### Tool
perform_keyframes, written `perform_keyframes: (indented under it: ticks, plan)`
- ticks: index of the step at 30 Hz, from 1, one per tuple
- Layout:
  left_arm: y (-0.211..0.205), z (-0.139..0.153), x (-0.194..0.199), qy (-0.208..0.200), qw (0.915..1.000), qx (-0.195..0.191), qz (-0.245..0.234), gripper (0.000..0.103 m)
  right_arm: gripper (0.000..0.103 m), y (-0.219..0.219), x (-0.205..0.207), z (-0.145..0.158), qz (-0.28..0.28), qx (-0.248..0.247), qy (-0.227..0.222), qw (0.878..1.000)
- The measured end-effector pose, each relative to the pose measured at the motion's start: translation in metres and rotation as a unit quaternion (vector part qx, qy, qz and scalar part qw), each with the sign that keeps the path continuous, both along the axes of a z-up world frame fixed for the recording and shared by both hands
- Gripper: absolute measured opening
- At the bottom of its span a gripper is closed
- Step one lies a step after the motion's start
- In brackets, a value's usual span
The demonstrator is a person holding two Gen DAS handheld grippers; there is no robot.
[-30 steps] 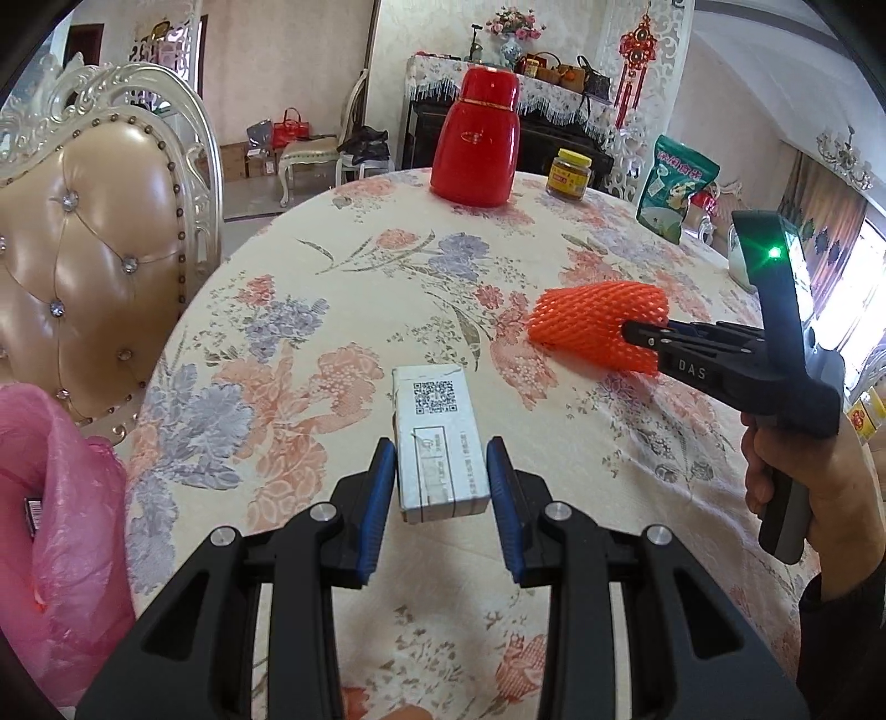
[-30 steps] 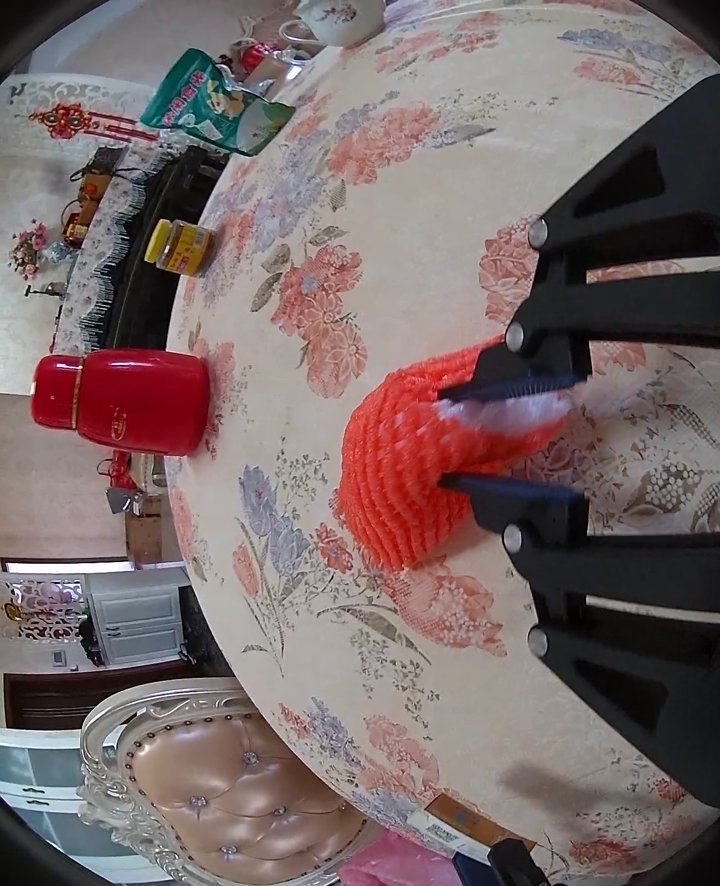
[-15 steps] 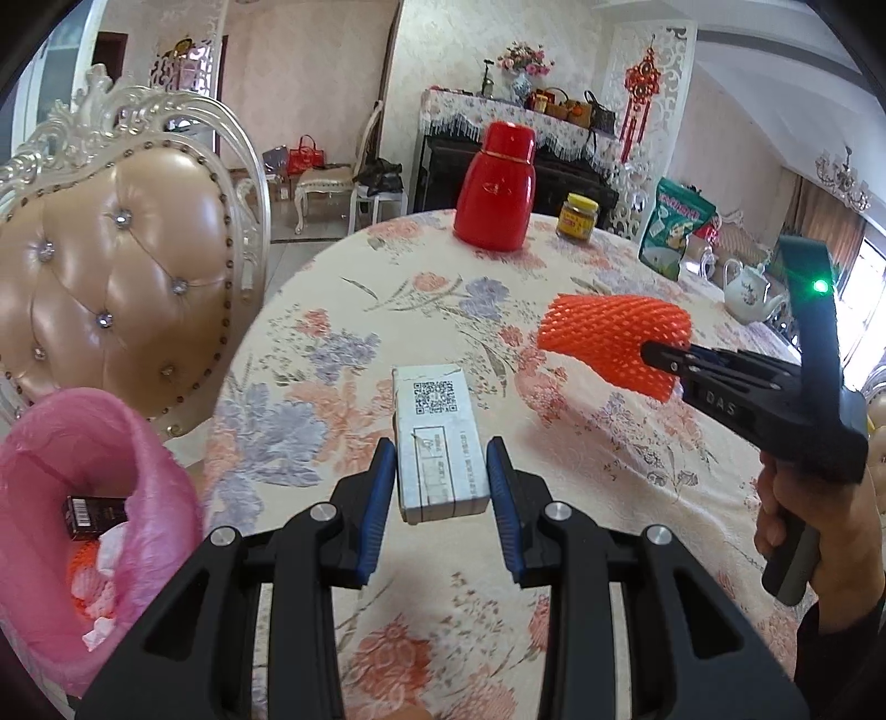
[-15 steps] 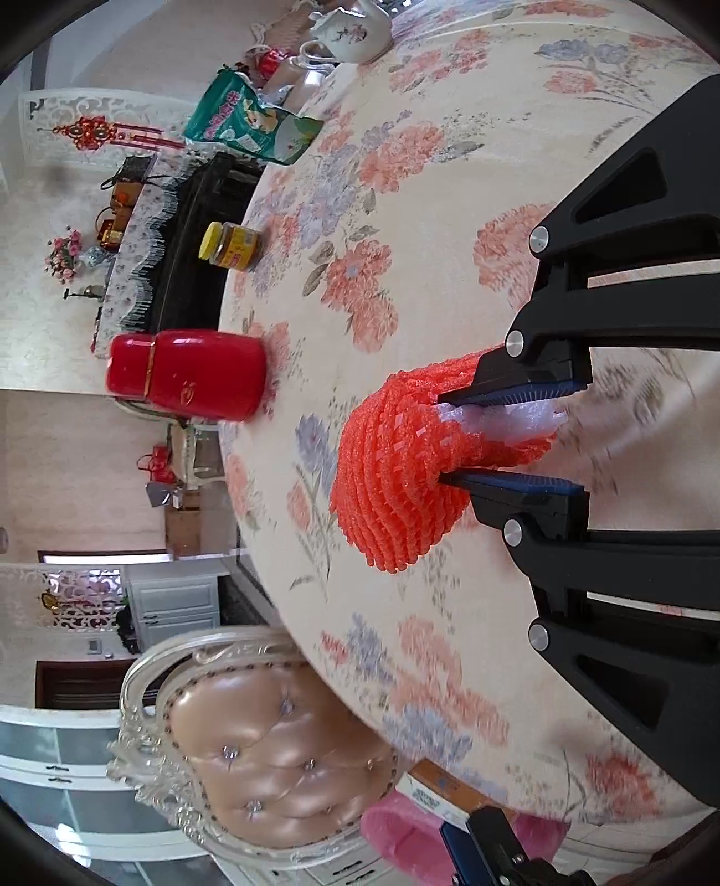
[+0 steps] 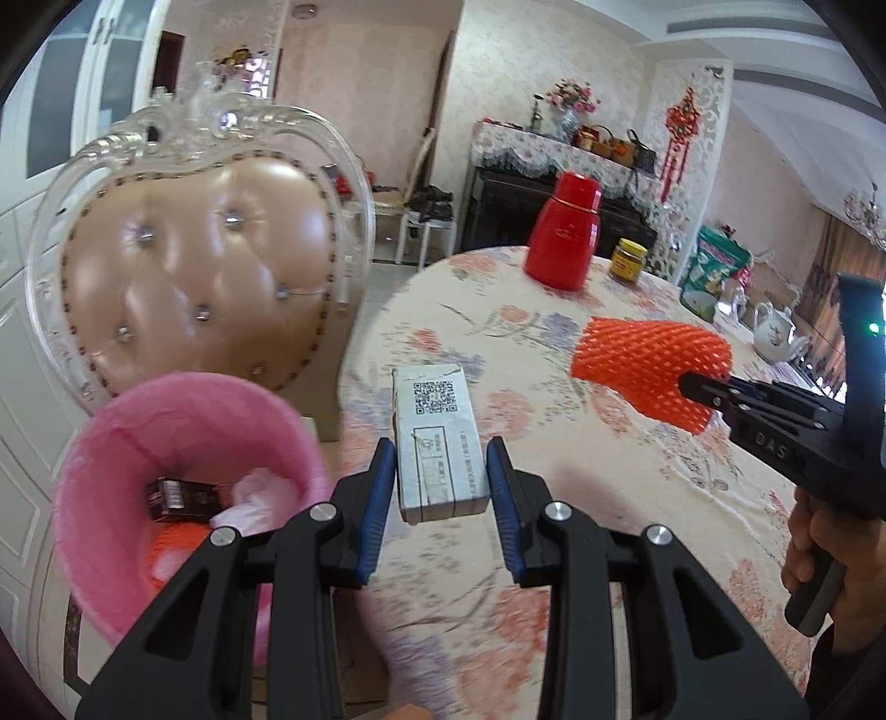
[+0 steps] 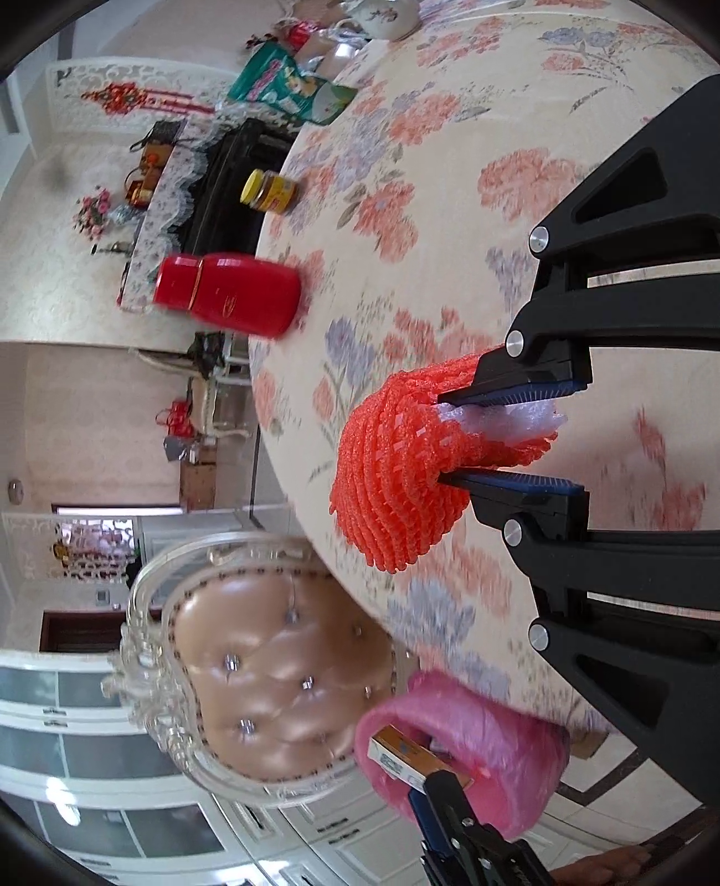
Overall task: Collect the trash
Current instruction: 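Carry the box in the left gripper while the right gripper carries the orange net over the bin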
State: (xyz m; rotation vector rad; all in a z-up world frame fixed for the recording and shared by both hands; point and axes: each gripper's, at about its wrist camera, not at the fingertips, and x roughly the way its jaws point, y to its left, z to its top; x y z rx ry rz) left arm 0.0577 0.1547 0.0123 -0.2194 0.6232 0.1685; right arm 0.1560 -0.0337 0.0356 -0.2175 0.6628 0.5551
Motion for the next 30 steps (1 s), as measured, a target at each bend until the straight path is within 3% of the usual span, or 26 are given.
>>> perform_keyframes:
  ticks: [13, 30]
  plan:
    - [0.072, 0.009, -0.062, -0.01, 0.9978, 0.005, 0.066, 0.033, 0.022, 0.077, -0.048, 0.012, 0.072, 0.008, 0.0, 0.997]
    - [0.135, 0.008, -0.097, -0.012, 0.9938, -0.007, 0.111, 0.033, 0.022, 0.174, -0.082, 0.006, 0.151, 0.011, 0.031, 0.988]
